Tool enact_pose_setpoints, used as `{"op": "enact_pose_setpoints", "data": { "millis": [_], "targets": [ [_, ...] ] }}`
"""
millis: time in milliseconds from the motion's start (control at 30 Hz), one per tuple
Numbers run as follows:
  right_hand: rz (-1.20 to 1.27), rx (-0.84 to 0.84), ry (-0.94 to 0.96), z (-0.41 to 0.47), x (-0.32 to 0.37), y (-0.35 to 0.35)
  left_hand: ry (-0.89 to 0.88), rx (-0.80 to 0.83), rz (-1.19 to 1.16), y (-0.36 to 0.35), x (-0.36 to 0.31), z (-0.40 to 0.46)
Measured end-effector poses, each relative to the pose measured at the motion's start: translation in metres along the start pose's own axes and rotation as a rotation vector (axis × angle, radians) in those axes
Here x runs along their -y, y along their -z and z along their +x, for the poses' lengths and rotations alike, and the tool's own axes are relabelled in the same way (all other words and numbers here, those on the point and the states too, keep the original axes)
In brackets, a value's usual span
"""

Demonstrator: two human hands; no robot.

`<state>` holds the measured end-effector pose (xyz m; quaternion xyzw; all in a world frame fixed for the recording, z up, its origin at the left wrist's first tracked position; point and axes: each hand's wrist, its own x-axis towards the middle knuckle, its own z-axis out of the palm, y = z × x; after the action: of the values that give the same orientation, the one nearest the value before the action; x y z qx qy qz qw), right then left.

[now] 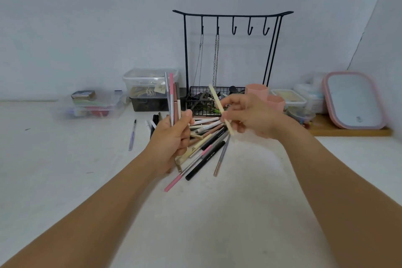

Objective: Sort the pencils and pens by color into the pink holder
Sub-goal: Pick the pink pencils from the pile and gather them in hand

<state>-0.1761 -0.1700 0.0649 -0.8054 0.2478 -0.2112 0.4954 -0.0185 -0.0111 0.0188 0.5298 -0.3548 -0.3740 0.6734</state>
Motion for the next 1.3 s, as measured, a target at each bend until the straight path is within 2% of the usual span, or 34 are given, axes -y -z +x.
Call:
{"op": "enact_pose_setpoints", "data": {
  "millis": [167, 333, 467, 600, 833, 1033, 1167, 1300],
  "targets": [
    [0.331, 0.089, -0.017, -0.005, 0.027, -0.029, -0.069, 0.06, 0.025, 0.002, 0.0, -0.001],
    [0.434, 0.079, -0.025, -0.005, 0.034, -0.044, -0.09, 0.119, 0.075, -0.001, 0.005, -0.004],
    [0.314, 0.076, 0.003, -0.006, 0.034, -0.049, -0.066, 0.096, 0.07, -0.002, 0.003, -0.005],
    [0.306, 0.099, 0.021, -0.007, 0.036, -0.056, -0.034, 0.059, 0.078, -0.002, 0.0, -0.003],
    [0.202, 0.01, 0.065, -0.003, 0.032, -0.065, 0.019, 0.138, 0.065, -0.004, -0.002, -0.006],
    [0.084, 0.023, 0.072, -0.003, 0.034, -0.057, 0.032, 0.147, 0.038, -0.006, 0.002, -0.007],
    [-0.133, 0.007, -0.046, -0.002, 0.029, -0.042, 0.025, 0.07, 0.085, -0.003, 0.001, -0.003],
    [-0.491, 0.126, -0.261, -0.001, 0.011, -0.025, 0.018, -0.034, 0.114, 0.001, 0.001, 0.001]
  ]
}}
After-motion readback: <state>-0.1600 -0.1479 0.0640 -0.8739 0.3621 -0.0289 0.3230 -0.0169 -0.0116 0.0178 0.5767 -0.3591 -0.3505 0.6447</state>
